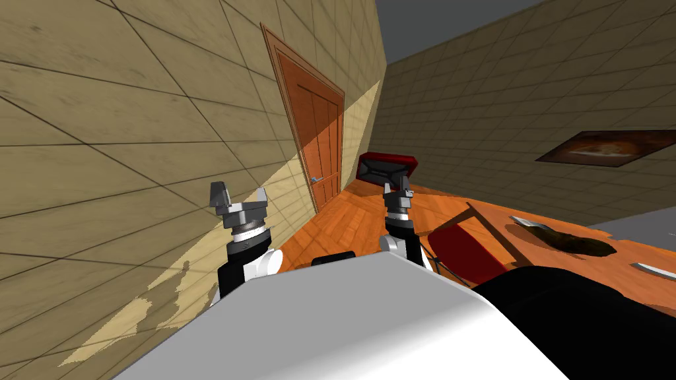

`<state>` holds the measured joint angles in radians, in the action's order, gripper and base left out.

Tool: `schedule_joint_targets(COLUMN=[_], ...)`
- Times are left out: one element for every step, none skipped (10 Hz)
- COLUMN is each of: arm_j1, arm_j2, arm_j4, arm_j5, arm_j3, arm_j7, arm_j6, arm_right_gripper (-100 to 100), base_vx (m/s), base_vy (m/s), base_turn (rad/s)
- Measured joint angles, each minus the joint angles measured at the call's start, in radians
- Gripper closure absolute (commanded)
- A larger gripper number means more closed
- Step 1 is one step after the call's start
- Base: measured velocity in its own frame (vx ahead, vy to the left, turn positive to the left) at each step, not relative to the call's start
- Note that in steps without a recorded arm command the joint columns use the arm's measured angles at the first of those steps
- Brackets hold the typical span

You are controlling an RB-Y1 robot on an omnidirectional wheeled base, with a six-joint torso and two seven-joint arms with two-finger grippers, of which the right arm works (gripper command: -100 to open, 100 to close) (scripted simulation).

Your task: Pull the door open

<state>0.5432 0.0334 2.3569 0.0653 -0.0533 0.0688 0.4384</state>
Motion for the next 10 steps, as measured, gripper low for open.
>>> schedule_joint_targets(arm_j1=[-0.011, -0.013, -0.018, -0.028, -0.039, -0.042, -0.053, -0.063, -0.066, -0.076], arm_j2=[-0.006, -0.011, -0.017, -0.024, -0.028, -0.033, -0.039, -0.042, -0.050, -0.054], arm_j4=[-0.019, -0.037, -0.053, -0.075, -0.095, -0.113, -0.139, -0.161, -0.182, -0.208], arm_j5=[0.000, 0.001, 0.002, 0.004, 0.003, 0.004, 0.005, 0.005, 0.007, 0.007], arm_j3=[0.001, 0.004, 0.004, 0.004, 0.007, 0.010, 0.009, 0.012, 0.013, 0.015], arm_j7=[0.000, 0.001, 0.003, 0.005, 0.005, 0.006, 0.007, 0.007, 0.010, 0.011], arm_j6=[0.001, 0.007, 0.013, 0.016, 0.018, 0.023, 0.030, 0.035, 0.043, 0.050], arm_right_gripper=[-100, -100, -100, -100, -100, -100, -100, -100, -100, -100], base_vx=[0.078, 0.063, 0.077, 0.080, 0.071, 0.070, 0.069, 0.062, 0.075, 0.085], base_vy=[-0.005, -0.010, -0.021, -0.017, -0.007, 0.008, -0.009, -0.027, -0.022, -0.028], base_turn=[0.136, 0.078, 0.099, 0.120, 0.098, 0.086, 0.109, 0.106, 0.095, 0.146])
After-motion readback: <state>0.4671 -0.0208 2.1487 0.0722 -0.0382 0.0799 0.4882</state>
